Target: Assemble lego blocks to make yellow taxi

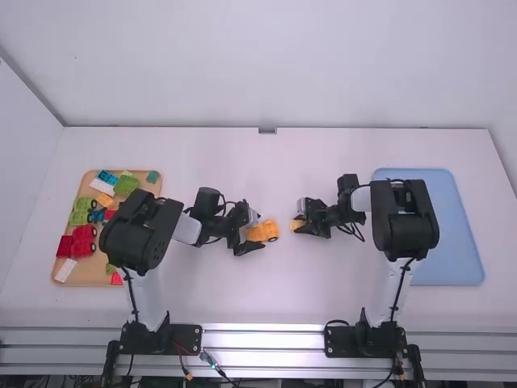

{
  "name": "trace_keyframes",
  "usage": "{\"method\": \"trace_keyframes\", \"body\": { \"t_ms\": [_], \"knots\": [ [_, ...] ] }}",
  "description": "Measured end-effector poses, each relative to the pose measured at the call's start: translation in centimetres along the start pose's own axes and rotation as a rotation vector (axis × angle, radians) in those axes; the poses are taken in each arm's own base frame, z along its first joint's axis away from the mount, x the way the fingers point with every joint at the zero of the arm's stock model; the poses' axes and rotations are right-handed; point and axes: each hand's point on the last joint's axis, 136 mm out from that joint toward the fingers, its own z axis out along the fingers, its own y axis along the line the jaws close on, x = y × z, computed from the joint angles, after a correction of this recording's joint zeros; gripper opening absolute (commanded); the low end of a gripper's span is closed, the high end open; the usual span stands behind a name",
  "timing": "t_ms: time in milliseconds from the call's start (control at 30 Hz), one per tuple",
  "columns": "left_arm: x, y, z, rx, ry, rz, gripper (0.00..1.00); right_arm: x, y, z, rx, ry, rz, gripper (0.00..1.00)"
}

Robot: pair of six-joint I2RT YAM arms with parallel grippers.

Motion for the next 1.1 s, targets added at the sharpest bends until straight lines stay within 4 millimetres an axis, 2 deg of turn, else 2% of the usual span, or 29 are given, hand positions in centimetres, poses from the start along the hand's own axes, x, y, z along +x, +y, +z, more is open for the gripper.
{"method": "trace_keyframes", "body": {
  "t_ms": [233, 633, 867, 933, 1100],
  "knots": [
    [0.2, 1.3, 0.0, -0.068, 0.023, 0.015, 1.00, -0.5, 0.0, 0.0, -0.002, -0.027, -0.001, 0.25],
    [1.1, 1.3, 0.4, -0.075, 0.041, 0.002, 1.00, -1.1, 0.3, -0.2, -0.020, -0.048, 0.026, 0.24],
    [1.4, 1.3, 1.0, -0.071, 0.024, 0.028, 0.91, -2.8, 0.0, -1.1, -0.072, -0.046, 0.053, 0.24],
    [1.4, 1.3, 1.1, -0.068, 0.024, 0.039, 0.85, -3.4, 0.2, -1.3, -0.099, -0.045, 0.049, 0.24],
    [1.5, 1.2, 1.1, -0.065, 0.028, 0.069, 0.83, -4.8, 0.4, -1.1, -0.139, -0.039, 0.027, 0.24]
  ]
}}
